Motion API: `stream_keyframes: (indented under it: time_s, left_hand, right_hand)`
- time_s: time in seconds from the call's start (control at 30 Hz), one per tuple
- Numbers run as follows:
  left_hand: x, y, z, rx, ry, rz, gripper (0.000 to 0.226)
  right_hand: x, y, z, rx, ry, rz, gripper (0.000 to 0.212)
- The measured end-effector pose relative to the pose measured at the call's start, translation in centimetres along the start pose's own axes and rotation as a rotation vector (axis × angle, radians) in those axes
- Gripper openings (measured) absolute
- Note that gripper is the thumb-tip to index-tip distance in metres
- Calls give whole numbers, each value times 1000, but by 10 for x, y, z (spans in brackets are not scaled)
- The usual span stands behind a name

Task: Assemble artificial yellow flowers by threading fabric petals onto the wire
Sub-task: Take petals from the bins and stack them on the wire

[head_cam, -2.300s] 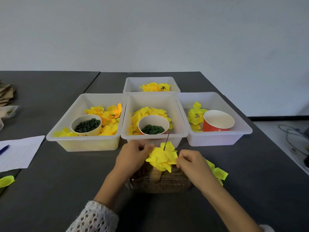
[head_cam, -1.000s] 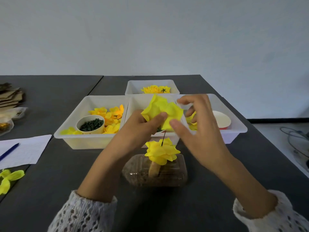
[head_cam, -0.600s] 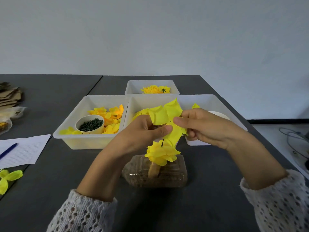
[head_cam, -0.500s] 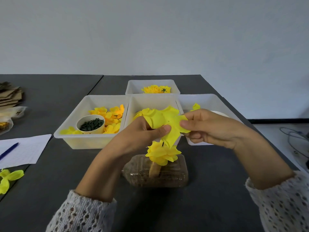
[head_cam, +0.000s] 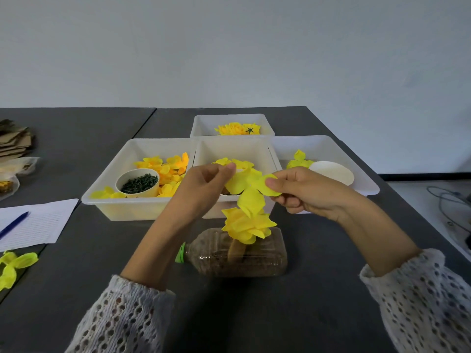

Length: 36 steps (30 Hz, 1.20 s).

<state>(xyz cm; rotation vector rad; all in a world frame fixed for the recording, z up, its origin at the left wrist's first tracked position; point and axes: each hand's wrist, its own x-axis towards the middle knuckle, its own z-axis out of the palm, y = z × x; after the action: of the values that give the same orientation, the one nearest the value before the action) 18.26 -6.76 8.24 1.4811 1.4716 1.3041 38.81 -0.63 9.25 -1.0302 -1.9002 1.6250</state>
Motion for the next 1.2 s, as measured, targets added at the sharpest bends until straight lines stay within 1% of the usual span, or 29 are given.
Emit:
stream_keyframes:
  time_s: [0.17,0.3,0.43,0.57,0.67,0.73,0.8,0.9,1.03,1.13,1.2]
  left_hand:
    - [7,-23,-1,94,35,-69,41]
    - [9,-28,3,100,54,-77,43]
    - [7,-33,5,92,-5,-98,41]
    - [9,-37,7,13,-69,-175,35]
    - [12,-37,6,-116,-88,-219,32]
    - [16,-36,4,-155,-103,-232,32]
    - [19,-35,4,-168,-117,-260,31]
    - [22,-38,6,-193,-112,-299,36]
    - [19,-41,9,-126,-103,-302,28]
    - [20,-41,10,-26,-87,-302,37]
    - [19,-39,11,51,-93,-268,39]
  right_hand:
    - [7,20,3,33,81,64,39]
    - [7,32,6,1,133,68,36]
    - [8,40,8,-16,206,88,35]
    - [10,43,13,-40,243,91,36]
    - [9,42,11,-7,299,22,39]
    - [7,40,8,7,322,-6,39]
    - [7,40,6,0,329,0,39]
    - [9,43,8,-27,308,48,40]
    - [12,49,12,-12,296,89,44]
    - [14,50,13,1,294,91,46]
    - [15,52,12,-11,296,92,45]
